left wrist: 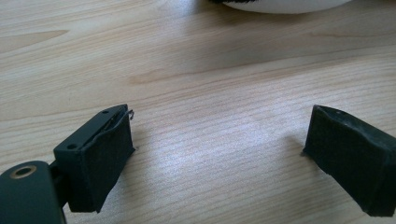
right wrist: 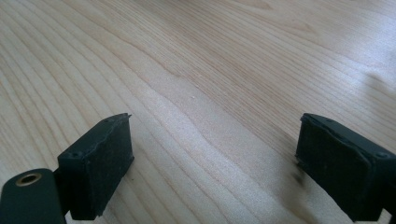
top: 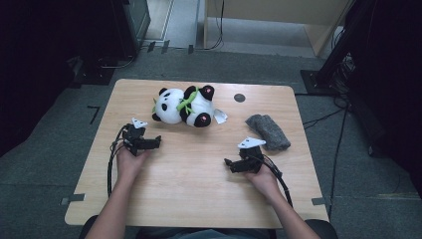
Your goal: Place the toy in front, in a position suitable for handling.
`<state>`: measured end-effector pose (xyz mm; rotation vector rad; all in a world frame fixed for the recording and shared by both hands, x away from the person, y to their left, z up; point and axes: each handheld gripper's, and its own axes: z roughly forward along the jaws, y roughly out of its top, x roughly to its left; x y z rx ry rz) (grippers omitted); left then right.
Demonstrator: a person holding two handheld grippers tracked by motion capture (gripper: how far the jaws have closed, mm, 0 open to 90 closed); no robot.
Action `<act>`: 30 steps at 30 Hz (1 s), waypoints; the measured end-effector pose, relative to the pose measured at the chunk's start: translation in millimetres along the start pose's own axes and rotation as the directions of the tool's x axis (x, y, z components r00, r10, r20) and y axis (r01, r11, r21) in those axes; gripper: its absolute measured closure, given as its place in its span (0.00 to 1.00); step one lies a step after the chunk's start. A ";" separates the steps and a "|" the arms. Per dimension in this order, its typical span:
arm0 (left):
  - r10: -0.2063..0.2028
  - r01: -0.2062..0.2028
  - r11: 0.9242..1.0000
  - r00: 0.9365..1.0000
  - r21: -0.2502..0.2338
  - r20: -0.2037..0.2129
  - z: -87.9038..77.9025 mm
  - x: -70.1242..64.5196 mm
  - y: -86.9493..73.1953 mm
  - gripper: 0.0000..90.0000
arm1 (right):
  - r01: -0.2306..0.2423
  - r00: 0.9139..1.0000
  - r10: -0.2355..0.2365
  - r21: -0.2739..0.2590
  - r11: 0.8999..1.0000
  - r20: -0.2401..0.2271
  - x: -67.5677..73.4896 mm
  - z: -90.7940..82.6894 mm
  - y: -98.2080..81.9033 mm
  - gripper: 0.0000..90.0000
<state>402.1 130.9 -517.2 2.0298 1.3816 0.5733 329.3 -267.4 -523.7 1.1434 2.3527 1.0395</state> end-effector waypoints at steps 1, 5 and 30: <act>0.000 0.000 1.000 1.000 0.000 0.000 0.0 0.0 0.0 0.08 | 0.000 1.000 0.000 0.000 1.000 -0.001 0.1 0.0 0.0 0.12; 0.000 0.000 1.000 1.000 -0.001 0.000 -0.1 -0.1 -0.2 0.08 | -0.007 1.000 0.007 0.001 1.000 0.006 0.5 -1.4 -1.3 0.12; 0.023 -0.023 1.000 0.998 -0.003 0.063 -5.8 1.9 -1.5 0.17 | -0.036 0.999 0.036 -0.013 0.999 0.032 0.9 -1.6 -1.1 0.17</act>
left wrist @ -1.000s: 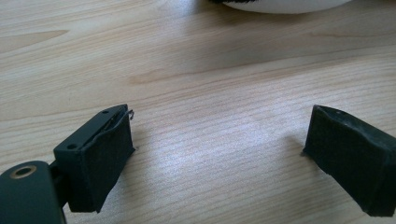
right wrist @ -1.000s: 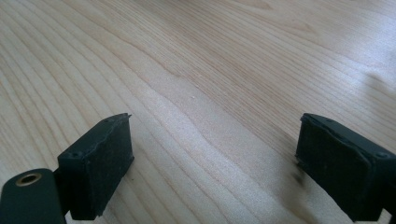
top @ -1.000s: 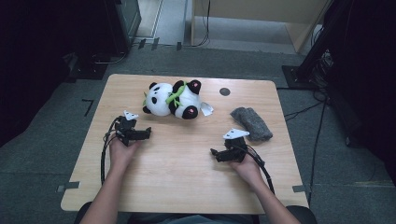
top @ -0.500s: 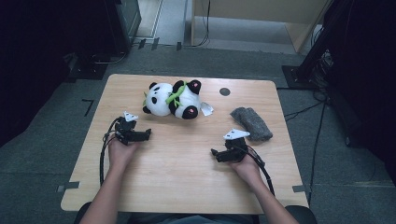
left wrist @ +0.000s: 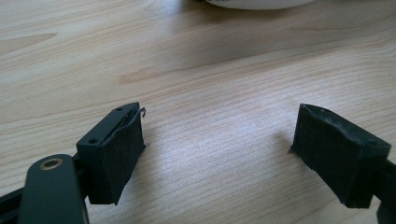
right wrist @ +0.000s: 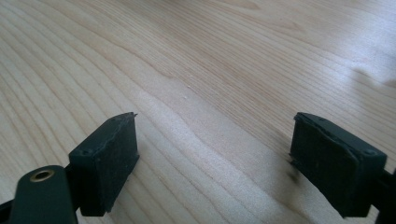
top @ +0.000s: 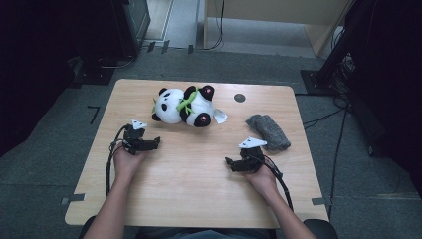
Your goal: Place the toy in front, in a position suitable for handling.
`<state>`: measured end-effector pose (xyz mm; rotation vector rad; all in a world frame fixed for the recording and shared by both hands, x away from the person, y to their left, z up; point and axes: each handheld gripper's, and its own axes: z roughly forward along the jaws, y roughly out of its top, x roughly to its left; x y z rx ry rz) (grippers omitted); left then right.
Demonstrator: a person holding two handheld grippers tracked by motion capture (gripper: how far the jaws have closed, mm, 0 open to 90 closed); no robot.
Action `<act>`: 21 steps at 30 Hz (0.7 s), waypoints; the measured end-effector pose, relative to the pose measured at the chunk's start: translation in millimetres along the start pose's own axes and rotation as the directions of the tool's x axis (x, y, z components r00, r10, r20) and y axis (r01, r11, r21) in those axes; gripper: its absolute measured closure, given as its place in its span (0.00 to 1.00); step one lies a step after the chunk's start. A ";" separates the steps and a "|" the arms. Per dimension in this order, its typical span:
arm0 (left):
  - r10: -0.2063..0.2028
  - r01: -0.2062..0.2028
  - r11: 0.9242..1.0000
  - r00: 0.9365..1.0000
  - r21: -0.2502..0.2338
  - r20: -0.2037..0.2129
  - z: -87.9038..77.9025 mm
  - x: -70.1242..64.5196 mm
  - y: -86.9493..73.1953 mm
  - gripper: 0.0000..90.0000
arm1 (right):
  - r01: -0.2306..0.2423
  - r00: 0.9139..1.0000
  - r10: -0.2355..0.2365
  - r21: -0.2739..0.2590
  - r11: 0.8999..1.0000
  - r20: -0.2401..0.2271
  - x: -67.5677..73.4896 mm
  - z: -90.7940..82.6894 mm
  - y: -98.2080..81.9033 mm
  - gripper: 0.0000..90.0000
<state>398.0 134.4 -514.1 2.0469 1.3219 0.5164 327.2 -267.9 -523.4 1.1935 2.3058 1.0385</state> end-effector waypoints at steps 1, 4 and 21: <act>-0.004 0.004 1.000 1.000 0.001 0.006 -0.2 0.4 0.4 0.17 | -0.005 1.000 0.005 -0.001 1.000 0.005 0.1 0.0 0.1 0.18; -0.005 0.005 1.000 1.000 0.005 0.021 -1.2 1.1 1.3 0.18 | -0.009 1.000 0.009 -0.002 1.000 0.008 0.3 0.0 0.2 0.18; 0.051 -0.045 0.998 0.988 -0.045 0.145 -18.5 -9.8 13.2 0.43 | 0.000 1.000 0.000 -0.002 1.000 0.001 -0.4 -0.1 -0.1 0.18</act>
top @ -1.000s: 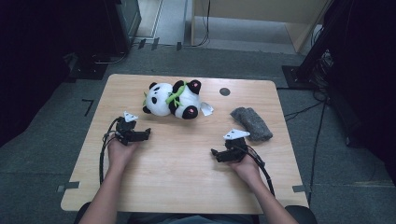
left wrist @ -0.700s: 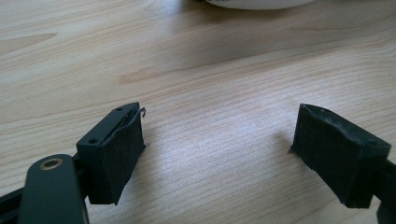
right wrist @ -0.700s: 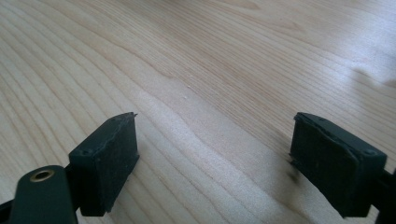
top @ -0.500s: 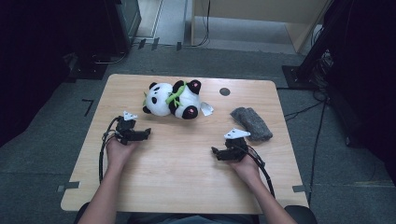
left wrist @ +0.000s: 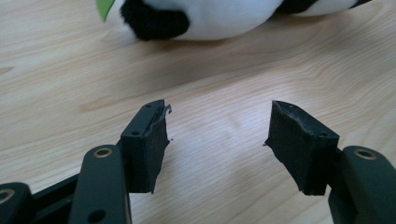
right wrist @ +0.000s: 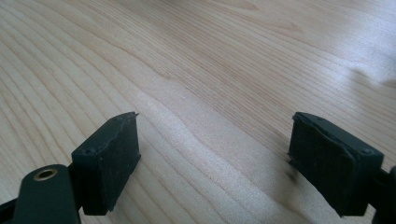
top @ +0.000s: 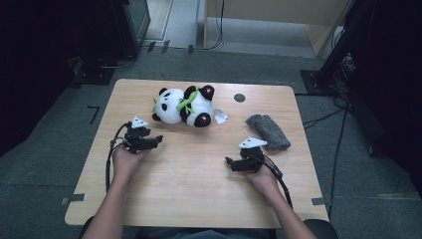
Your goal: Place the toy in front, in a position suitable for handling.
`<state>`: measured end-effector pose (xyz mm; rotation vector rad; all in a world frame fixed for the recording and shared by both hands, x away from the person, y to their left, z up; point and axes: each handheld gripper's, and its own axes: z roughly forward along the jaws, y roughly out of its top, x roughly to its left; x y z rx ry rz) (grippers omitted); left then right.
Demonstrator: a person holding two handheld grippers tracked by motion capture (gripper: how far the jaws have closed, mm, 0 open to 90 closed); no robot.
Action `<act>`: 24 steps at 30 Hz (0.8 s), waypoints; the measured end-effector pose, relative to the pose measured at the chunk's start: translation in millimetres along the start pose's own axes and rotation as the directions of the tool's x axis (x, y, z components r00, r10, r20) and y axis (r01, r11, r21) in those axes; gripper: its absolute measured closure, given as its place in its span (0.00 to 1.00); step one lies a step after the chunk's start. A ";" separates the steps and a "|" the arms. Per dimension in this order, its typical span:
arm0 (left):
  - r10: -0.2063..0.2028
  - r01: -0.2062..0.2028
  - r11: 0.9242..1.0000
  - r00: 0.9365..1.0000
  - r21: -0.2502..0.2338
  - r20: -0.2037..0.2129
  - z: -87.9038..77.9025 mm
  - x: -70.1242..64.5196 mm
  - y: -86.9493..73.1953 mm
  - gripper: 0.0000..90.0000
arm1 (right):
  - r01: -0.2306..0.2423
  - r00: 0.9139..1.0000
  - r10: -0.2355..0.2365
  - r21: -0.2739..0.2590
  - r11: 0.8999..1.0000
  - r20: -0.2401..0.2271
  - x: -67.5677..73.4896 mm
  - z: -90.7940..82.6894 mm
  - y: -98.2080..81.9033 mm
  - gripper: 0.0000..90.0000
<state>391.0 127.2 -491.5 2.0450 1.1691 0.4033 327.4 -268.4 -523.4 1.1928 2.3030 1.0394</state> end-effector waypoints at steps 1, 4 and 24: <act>0.002 -0.002 1.000 1.000 -0.001 0.007 -1.1 -1.1 1.3 0.44 | 0.000 1.000 0.000 0.000 1.000 0.000 0.0 0.0 0.0 0.18; -0.002 0.002 1.000 1.000 -0.008 0.029 -2.6 -3.1 4.0 0.49 | -0.001 1.000 0.001 0.000 1.000 0.000 0.1 0.0 0.0 0.18; 0.056 -0.055 0.998 0.993 -0.013 0.100 -3.6 -26.1 43.4 0.57 | 0.008 1.000 -0.008 0.005 1.000 -0.005 0.1 0.3 0.1 0.15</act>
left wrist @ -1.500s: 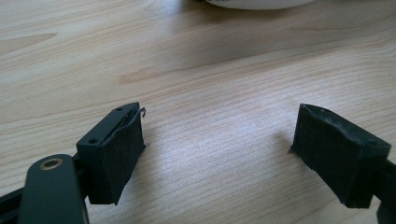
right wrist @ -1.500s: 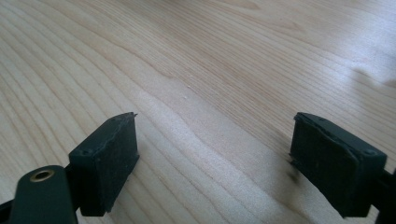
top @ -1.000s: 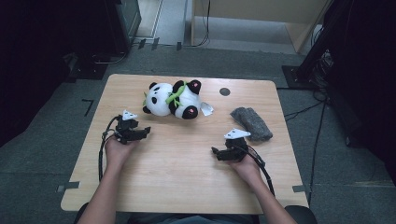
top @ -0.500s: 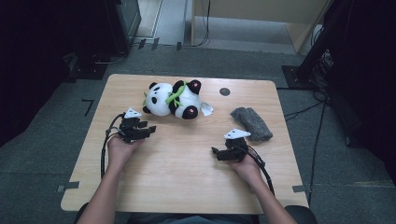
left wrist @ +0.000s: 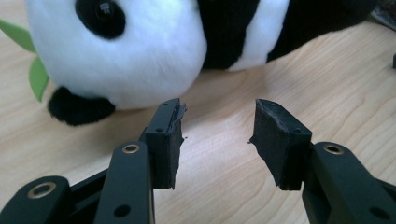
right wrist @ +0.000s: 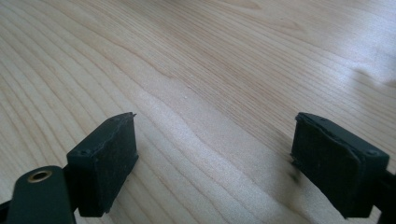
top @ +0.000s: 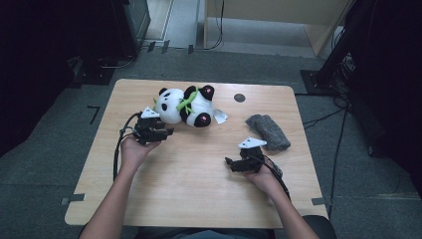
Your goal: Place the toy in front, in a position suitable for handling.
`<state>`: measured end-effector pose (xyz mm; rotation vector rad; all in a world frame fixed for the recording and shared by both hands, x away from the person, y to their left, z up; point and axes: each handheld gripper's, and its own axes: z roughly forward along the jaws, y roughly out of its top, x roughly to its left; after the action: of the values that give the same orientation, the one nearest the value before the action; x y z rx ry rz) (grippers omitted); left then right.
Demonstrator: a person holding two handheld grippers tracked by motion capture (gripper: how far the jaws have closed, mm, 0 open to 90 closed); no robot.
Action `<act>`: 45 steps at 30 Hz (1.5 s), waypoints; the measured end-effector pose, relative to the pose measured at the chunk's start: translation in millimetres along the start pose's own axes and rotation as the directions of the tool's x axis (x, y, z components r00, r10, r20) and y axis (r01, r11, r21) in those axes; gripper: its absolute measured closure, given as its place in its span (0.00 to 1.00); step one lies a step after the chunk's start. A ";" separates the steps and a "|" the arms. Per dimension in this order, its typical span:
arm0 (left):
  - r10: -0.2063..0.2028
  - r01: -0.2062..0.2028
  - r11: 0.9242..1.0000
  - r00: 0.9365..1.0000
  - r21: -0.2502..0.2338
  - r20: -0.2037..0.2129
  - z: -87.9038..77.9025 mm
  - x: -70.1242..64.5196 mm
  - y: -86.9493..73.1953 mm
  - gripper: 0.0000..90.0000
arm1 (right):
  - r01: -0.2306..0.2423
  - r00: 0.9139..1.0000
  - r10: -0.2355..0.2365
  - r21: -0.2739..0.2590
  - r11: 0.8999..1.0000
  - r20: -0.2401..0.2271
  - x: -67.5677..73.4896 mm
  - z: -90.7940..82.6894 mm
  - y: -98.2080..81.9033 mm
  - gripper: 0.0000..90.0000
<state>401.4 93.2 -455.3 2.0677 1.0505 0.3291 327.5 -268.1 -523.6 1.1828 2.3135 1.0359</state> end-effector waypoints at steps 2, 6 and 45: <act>0.002 -0.002 1.000 1.000 -0.002 0.001 -1.1 0.4 4.6 0.58 | 0.001 1.000 -0.001 0.001 1.000 -0.001 0.0 0.0 0.0 0.15; 0.010 -0.010 1.000 1.000 -0.019 0.011 -2.9 -1.4 15.9 0.62 | 0.002 1.000 -0.002 0.002 1.000 -0.003 0.1 0.2 0.1 0.15; 0.018 -0.017 0.999 1.000 -0.033 0.015 36.6 6.9 66.6 0.85 | -0.003 1.000 0.003 0.005 1.000 -0.001 1.5 0.2 0.0 0.14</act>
<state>463.2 55.6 -431.1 2.0479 1.0115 0.3366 326.7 -266.8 -523.6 1.1879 2.3167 1.0326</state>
